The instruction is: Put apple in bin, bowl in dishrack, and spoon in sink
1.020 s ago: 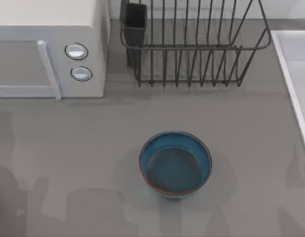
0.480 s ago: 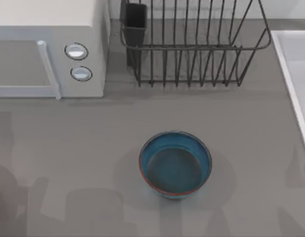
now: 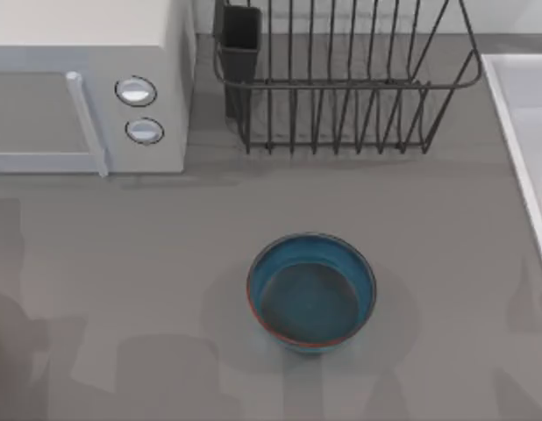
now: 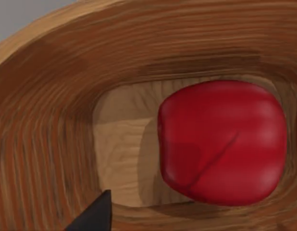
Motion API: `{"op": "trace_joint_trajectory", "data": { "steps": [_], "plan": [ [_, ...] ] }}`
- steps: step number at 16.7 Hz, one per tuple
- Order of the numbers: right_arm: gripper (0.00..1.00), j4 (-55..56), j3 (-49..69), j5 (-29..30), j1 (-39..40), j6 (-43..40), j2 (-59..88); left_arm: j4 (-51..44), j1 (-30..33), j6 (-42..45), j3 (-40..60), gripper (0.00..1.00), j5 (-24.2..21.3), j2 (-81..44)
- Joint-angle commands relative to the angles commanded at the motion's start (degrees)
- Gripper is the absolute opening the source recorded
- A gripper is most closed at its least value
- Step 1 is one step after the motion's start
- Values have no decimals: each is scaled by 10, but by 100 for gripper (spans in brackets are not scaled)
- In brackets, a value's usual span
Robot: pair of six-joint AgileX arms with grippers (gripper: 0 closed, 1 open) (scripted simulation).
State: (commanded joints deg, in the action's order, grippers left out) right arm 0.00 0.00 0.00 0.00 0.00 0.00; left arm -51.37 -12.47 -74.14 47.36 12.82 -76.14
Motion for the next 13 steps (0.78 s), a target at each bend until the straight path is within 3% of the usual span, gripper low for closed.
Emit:
{"op": "trace_joint_trajectory", "data": {
  "steps": [7,13],
  "plan": [
    [100,0,0,0,0,0,0,54,15,51,-52,100,-15,50],
    [100,0,0,0,0,0,0,202,51,287,-187,100,-52,295]
  ]
}}
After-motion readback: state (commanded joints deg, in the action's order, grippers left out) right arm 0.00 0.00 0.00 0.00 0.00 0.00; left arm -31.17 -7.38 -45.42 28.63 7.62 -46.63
